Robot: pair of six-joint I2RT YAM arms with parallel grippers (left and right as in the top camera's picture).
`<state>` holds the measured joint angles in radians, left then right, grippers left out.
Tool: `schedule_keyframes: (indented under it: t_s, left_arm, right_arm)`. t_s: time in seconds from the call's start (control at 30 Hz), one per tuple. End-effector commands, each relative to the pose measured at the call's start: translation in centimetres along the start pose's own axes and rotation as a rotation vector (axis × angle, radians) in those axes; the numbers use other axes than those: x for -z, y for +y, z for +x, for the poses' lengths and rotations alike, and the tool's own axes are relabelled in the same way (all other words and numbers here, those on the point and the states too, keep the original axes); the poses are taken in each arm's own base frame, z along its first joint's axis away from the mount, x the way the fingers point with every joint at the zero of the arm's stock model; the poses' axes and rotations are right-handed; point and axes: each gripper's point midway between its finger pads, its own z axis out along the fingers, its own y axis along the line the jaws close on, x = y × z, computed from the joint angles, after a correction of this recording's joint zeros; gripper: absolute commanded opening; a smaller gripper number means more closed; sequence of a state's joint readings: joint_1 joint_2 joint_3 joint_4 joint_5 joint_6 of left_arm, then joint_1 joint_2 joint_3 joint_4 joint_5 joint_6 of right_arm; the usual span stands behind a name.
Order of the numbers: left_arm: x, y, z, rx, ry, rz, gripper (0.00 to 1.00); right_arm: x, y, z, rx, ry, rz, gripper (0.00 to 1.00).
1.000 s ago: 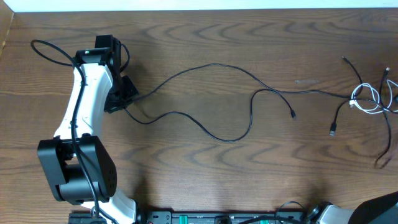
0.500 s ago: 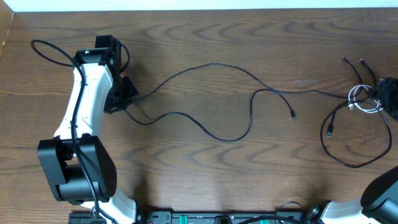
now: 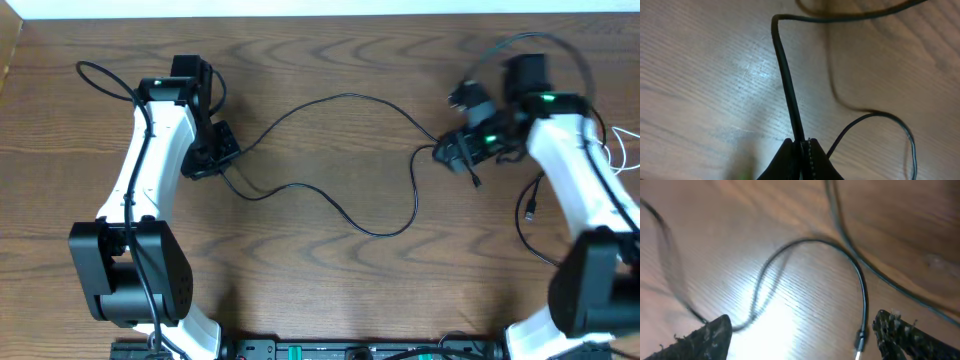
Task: Untangle cables
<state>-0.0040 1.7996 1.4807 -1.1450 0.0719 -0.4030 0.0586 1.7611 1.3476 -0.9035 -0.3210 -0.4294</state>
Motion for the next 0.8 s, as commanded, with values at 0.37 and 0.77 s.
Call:
schedule_keyframes:
  t_s: [0.37, 0.77]
  left_arm:
    - [-0.3, 0.7, 0.5, -0.015, 0.024, -0.038, 0.08]
    - [-0.3, 0.8, 0.5, -0.015, 0.025, -0.039, 0.07]
  right_arm:
    - [-7.5, -2.2, -2.4, 0.398, 0.032, 0.110, 0.90]
    - [-10.9, -1.2, -2.3, 0.343, 0.003, -0.003, 0.64]
